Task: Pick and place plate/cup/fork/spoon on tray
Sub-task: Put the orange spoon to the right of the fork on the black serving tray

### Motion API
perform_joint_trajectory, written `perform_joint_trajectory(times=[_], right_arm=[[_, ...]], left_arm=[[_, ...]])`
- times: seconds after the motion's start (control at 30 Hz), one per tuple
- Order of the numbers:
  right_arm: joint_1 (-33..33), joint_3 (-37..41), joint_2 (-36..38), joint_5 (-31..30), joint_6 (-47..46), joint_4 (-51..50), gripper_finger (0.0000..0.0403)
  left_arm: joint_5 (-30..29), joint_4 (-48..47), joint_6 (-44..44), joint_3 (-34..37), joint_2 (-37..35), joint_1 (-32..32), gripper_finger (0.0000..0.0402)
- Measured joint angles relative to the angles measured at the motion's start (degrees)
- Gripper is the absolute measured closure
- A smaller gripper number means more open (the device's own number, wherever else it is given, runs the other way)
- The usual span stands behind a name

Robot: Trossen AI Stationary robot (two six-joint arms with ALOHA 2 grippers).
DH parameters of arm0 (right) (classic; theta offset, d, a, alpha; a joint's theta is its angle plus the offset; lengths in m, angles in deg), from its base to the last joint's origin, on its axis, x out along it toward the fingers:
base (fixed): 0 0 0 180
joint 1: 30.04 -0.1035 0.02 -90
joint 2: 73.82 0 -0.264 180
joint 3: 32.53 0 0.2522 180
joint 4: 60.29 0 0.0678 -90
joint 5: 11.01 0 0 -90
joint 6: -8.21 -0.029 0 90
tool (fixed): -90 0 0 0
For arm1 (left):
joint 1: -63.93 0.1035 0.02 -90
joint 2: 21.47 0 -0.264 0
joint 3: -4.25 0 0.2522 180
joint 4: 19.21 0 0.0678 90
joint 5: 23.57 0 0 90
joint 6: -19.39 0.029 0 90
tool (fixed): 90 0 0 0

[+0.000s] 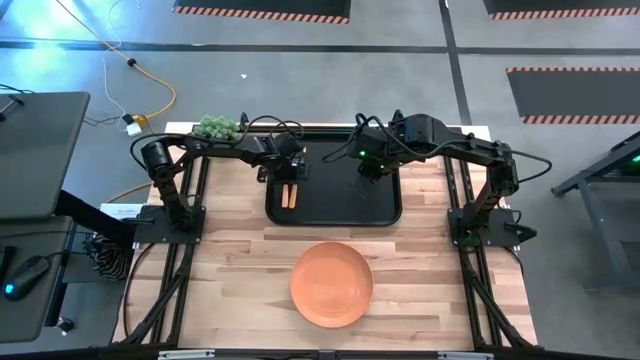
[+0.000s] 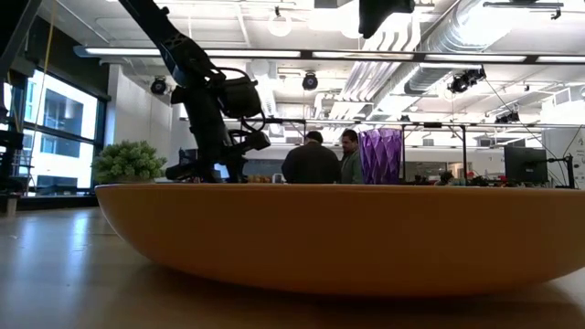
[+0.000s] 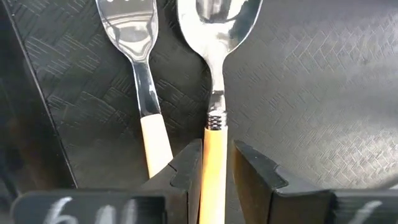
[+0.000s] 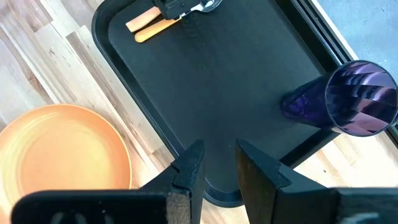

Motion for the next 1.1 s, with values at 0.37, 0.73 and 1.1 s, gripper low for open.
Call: perform_joint_trajectory(times=[0.37, 0.73, 1.1], right_arm=[[0.00, 0.00, 0.00, 0.00, 0.00, 0.00, 0.0323], [-0.01, 0.00, 0.00, 0.00, -0.01, 0.00, 0.0323], [-0.01, 0.00, 0.00, 0.00, 0.01, 0.10, 0.0323]], left_arm=[[0.29, -0.43, 0.94, 0.00, 0.00, -1.12, 0.0326], [1.19, -0.32, 0.95, -0.03, 1.77, -2.60, 0.0326], [1.78, -0.02, 0.96, 0.02, 1.38, -2.78, 0.0326]])
